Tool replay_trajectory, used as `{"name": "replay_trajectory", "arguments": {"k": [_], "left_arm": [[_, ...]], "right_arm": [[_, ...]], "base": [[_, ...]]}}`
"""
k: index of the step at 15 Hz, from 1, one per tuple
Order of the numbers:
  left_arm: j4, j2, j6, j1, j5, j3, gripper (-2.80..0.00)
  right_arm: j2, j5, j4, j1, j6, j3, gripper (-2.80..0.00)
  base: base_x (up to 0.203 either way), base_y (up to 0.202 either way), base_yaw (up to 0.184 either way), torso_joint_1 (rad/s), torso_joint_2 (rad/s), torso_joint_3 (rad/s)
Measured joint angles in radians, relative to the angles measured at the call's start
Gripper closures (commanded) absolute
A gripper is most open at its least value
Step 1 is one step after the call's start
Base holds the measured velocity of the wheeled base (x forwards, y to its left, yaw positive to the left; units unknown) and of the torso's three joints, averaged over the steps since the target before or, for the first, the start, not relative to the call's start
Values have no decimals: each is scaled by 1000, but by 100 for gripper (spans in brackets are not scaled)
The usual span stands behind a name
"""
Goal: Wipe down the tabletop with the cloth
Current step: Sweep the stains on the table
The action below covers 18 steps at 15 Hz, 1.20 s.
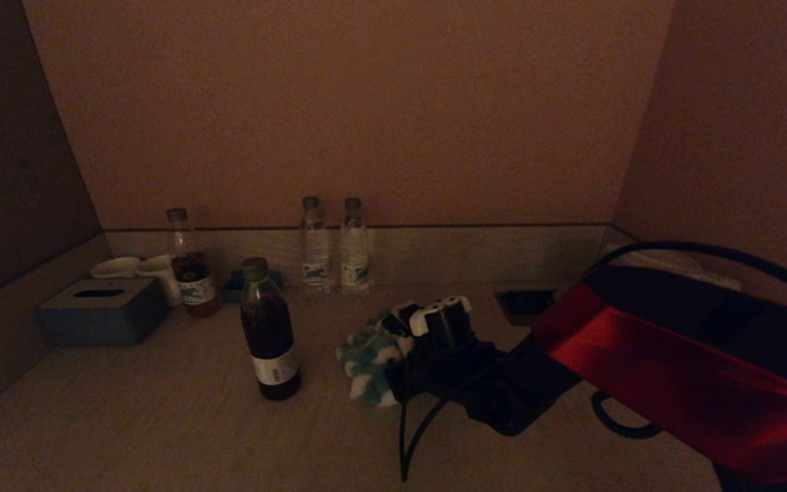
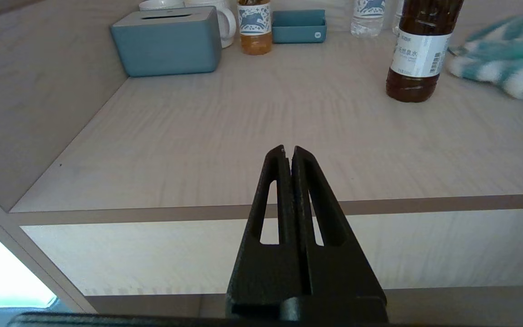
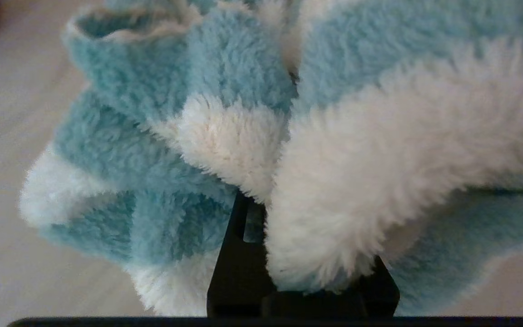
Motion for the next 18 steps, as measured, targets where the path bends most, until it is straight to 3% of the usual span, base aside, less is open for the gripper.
{"name": "replay_trajectory", "arguments": {"k": [7, 18], "left_arm": [[0, 0, 0, 0, 0, -1, 0], [0, 0, 1, 1, 0, 0, 0]], "right_arm": [[-159, -2, -116, -32, 3, 275, 0], [-251, 0, -320, -154, 16, 549, 0]], "base": [[0, 0, 0, 0, 0, 0], [0, 0, 0, 0, 0, 0]]}}
